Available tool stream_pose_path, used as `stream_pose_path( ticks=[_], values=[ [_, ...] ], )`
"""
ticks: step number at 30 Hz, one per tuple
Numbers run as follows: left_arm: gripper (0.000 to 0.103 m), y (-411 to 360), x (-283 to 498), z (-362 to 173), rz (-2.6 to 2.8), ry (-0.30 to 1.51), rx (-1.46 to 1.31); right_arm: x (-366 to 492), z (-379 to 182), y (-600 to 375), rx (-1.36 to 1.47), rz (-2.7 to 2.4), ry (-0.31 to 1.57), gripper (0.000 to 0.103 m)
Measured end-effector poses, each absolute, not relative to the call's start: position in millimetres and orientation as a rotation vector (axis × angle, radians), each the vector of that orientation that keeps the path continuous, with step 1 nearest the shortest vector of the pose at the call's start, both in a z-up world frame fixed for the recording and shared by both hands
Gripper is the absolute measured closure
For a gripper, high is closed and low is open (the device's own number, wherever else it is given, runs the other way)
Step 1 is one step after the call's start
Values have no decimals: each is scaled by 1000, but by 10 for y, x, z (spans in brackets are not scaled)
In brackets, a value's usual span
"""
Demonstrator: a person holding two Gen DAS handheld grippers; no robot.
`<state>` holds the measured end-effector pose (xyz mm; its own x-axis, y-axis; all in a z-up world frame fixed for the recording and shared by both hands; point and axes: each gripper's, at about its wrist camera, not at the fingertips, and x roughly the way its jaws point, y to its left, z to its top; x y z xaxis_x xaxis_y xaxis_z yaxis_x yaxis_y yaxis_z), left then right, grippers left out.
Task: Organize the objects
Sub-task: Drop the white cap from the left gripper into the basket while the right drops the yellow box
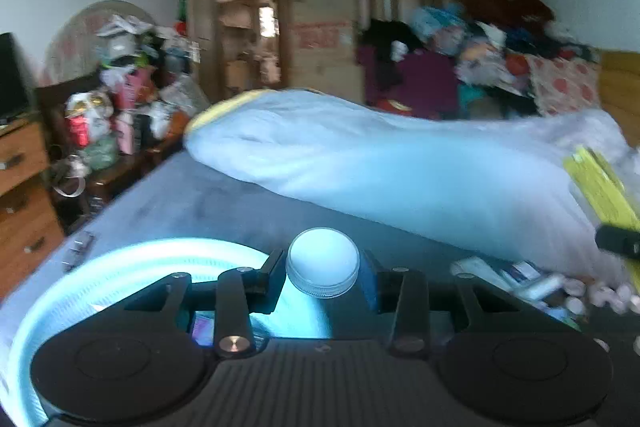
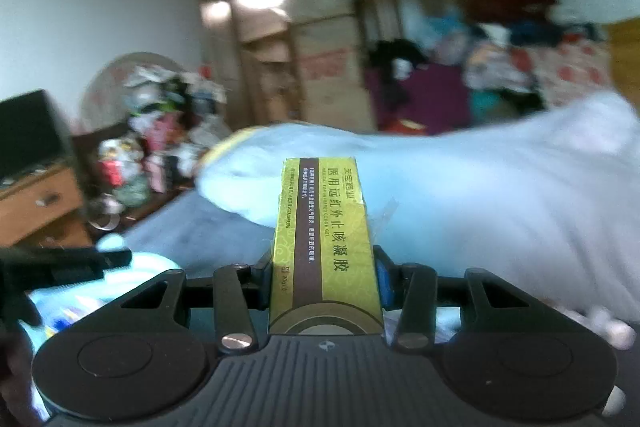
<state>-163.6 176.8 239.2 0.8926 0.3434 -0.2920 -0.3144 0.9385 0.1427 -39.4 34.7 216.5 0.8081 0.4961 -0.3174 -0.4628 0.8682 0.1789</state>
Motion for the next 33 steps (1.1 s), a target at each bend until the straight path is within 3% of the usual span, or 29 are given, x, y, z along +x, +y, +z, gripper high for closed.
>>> stream_pose_path(
  ticks=[11, 18, 28, 33],
  values=[
    [61, 3572, -1694, 2355, 500, 399, -84, -61, 3121, 1779, 161, 802, 419, 56],
    [61, 4459, -1654, 2008, 568, 513, -160, -21, 3041, 2516, 140, 889, 505, 56],
    [61, 4582, -1514, 1658, 583, 592, -181, -30, 2804, 2983, 128, 899, 587, 56],
    [61, 4590, -1486, 1729, 575, 606, -171, -56, 2645, 3127, 103, 908, 608, 56]
  ],
)
